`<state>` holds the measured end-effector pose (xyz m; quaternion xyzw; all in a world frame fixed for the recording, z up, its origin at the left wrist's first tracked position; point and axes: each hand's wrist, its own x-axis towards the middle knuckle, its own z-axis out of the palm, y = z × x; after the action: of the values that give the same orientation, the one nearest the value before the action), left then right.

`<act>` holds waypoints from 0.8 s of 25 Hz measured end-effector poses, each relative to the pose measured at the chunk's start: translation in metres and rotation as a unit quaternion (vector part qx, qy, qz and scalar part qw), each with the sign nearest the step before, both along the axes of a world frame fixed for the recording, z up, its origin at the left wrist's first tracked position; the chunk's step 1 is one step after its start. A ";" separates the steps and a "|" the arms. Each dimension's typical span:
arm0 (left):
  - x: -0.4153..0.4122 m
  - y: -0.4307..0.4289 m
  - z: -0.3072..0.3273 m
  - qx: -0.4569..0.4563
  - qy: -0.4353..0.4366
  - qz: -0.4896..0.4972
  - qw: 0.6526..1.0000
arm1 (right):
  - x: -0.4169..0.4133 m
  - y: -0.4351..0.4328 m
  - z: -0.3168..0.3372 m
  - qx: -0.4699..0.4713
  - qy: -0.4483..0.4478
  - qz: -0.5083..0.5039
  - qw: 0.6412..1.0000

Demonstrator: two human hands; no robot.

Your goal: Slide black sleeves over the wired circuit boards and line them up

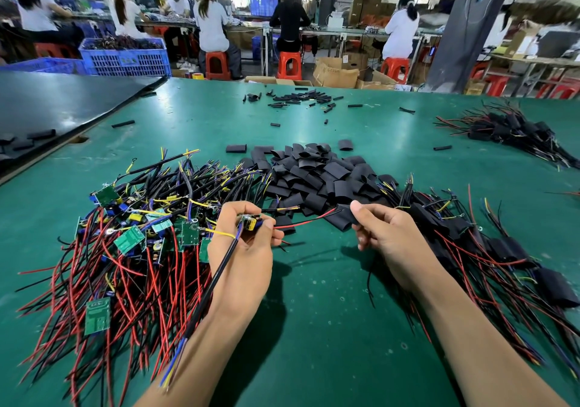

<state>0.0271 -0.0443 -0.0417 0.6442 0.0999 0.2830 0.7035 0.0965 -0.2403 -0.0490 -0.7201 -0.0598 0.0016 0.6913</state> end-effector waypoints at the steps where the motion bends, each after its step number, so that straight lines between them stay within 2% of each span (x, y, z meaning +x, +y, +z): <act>1: 0.000 0.000 0.000 0.002 0.001 0.000 1.000 | 0.000 0.001 0.000 0.000 0.004 0.003 1.000; 8: -0.001 0.002 0.002 0.000 -0.005 -0.002 1.000 | -0.001 0.000 0.003 0.007 0.011 0.018 1.000; 14: 0.000 0.003 0.002 -0.024 -0.011 0.000 1.000 | -0.005 0.002 0.008 0.091 0.062 0.077 0.991; 20: 0.001 0.004 0.002 -0.039 -0.008 0.009 0.999 | -0.006 0.000 0.009 0.132 0.064 0.099 0.984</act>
<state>0.0285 -0.0399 -0.0401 0.6128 0.1106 0.2904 0.7266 0.0907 -0.2403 -0.0398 -0.6112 -0.0860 0.1087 0.7793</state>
